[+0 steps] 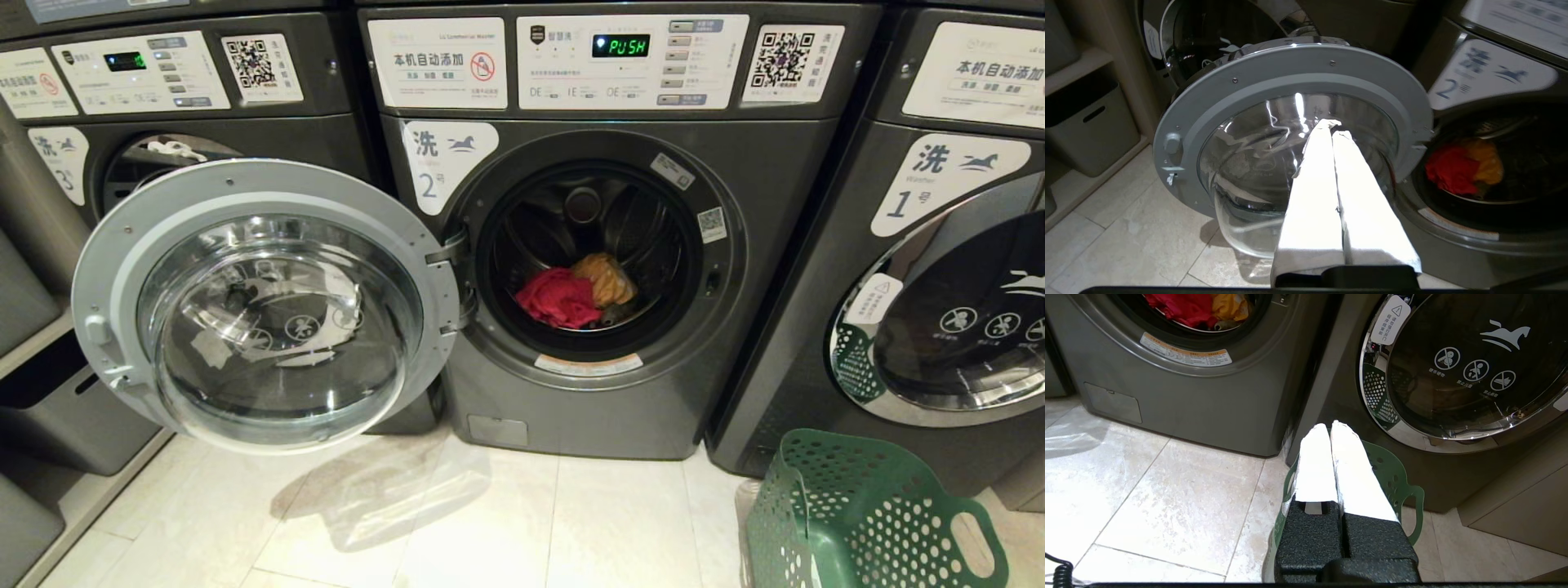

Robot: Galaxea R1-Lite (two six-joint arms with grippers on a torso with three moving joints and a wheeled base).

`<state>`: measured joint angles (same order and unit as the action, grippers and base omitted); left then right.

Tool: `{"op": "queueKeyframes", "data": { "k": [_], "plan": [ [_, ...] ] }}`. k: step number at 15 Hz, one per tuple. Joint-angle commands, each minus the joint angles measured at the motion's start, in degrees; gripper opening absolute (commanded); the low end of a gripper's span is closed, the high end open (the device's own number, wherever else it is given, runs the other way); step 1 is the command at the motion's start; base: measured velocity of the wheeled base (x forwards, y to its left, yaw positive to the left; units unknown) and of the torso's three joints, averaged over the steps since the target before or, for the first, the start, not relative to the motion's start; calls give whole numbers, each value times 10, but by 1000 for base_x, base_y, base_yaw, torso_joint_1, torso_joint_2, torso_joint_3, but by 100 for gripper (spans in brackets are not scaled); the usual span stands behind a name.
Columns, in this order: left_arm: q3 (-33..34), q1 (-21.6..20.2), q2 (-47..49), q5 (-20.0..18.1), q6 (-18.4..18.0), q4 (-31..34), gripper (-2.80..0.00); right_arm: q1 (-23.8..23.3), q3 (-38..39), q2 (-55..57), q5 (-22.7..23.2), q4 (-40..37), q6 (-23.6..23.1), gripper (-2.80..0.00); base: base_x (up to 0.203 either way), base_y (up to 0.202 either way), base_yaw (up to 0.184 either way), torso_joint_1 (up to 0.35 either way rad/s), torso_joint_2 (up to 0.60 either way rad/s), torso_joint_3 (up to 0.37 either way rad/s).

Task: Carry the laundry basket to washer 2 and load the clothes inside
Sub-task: Close the washing machine door with the left hand

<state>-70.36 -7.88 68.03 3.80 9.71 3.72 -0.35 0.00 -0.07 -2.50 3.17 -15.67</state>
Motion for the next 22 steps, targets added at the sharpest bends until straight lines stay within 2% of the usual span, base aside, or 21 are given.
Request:
{"op": "queueKeyframes", "data": {
  "k": [1,5,7,9,13,14,16,19,22],
  "plan": [
    [-86,-51,206,-16,15,-15,-280,0,0,1,0,1,0,-280,0,0,0,0,0,0],
    [-237,-152,358,-99,39,-71,-280,0,0,1,0,1,1,-280,0,0,0,0,0,0],
    [-287,-180,398,-168,47,-96,-280,0,0,1,0,2,1,-280,0,0,0,0,0,0],
    [-315,-194,424,-246,85,-87,-280,0,0,1,0,1,1,-280,0,0,0,0,0,0],
    [-392,-197,469,-303,180,10,-280,0,0,1,0,2,1,-280,0,0,0,0,0,0],
    [-394,-196,468,-331,188,44,-280,0,0,1,0,1,1,-280,0,0,0,0,0,0],
    [-395,-194,460,-357,190,102,-280,0,0,1,0,2,1,-280,0,0,0,0,0,0],
    [-395,-191,442,-369,190,164,-280,0,0,1,0,2,1,-280,0,0,0,0,0,0],
    [-395,-190,404,-406,189,251,-280,0,0,1,0,2,1,-280,0,0,0,0,0,0]
  ]
}}
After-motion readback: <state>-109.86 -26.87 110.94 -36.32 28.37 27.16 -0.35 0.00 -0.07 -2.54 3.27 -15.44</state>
